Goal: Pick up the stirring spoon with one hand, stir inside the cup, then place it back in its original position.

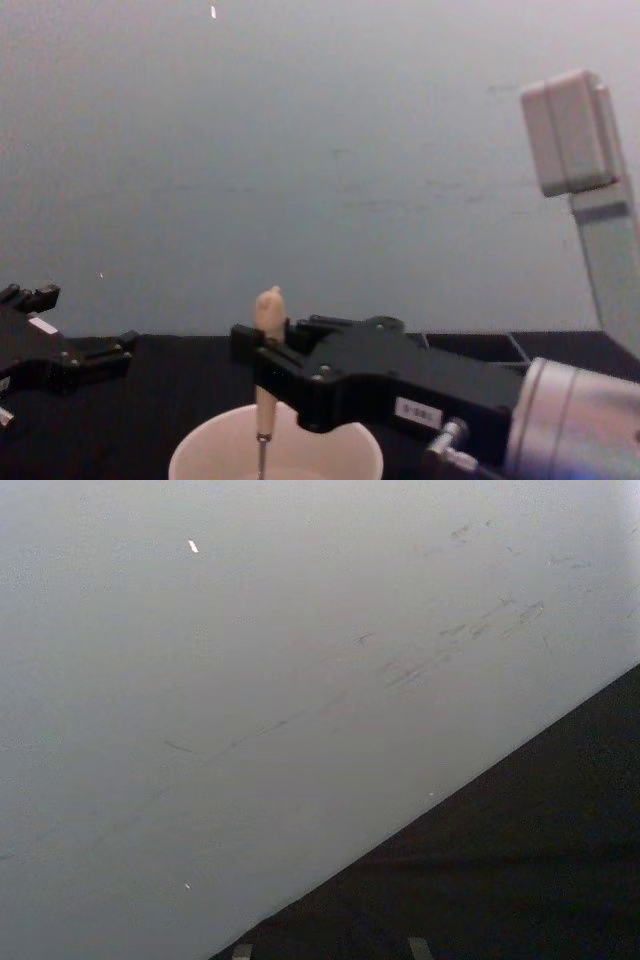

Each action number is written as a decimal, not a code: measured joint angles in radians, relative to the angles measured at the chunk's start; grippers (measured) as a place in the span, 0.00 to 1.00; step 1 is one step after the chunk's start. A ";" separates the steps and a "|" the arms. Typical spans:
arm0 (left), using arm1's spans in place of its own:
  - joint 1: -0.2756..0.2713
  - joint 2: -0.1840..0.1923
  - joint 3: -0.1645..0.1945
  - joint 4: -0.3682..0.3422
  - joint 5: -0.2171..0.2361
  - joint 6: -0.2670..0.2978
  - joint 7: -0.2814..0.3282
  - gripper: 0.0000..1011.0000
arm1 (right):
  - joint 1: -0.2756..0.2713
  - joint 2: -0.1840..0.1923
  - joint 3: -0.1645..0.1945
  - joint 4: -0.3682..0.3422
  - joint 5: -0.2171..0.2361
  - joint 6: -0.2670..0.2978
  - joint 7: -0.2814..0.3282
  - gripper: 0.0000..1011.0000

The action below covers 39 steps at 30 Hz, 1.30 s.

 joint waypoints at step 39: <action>0.000 0.000 0.000 0.000 0.000 0.000 0.000 0.99 | 0.054 -0.045 0.048 0.103 -0.043 -0.018 -0.055 0.21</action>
